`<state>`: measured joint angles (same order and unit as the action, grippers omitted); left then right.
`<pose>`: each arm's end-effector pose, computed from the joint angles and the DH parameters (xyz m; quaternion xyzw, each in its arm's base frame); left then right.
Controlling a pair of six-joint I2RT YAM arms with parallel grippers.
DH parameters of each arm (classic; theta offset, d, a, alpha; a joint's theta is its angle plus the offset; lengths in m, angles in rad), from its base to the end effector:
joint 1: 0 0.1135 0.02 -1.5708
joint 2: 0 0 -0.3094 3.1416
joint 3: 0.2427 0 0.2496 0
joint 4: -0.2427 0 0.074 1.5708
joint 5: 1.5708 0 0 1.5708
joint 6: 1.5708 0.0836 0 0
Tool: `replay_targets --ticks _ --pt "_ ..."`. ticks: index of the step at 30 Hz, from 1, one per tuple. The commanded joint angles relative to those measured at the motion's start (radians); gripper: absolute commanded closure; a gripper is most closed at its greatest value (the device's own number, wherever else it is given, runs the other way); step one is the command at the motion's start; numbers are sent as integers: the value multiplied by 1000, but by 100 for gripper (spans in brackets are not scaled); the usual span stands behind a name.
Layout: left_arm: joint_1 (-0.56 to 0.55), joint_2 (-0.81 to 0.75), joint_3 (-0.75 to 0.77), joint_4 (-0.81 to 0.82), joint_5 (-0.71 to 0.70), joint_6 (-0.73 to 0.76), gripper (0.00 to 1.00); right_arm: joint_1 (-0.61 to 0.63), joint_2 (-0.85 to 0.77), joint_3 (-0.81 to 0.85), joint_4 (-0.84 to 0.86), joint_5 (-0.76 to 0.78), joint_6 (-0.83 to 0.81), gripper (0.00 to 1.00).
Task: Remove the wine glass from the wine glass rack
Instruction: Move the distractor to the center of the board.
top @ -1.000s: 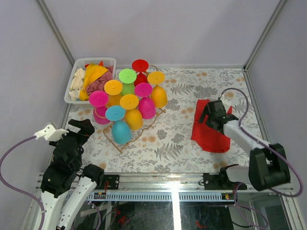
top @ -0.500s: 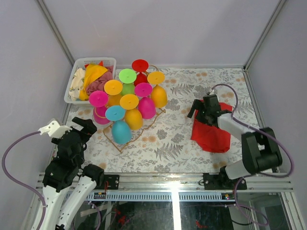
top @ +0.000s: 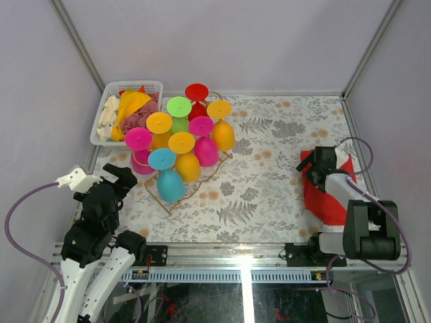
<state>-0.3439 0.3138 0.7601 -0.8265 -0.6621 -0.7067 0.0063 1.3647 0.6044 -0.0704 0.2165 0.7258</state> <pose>0.0628 0.0321 0.3158 -0.3205 0.7373 -0.0331 0.5938 0.2787 -0.0162 0.1779 0.3629 0.8538 0.0346 0.3718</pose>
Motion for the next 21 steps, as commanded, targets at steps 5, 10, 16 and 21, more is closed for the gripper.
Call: replay_targets --ticks 5,10,16,21 --pt "8 30 -6 7 -3 -14 0 -212 -222 -84 -186 171 -60 1" --pt "11 22 -6 7 -6 -16 0 -215 -321 -100 -76 -234 -164 1" --pt "12 -5 -7 6 -16 -19 0 -215 -452 -164 94 -747 2 0" --pt "13 -18 -8 6 -20 -19 0 -212 -598 -271 400 -913 231 2"
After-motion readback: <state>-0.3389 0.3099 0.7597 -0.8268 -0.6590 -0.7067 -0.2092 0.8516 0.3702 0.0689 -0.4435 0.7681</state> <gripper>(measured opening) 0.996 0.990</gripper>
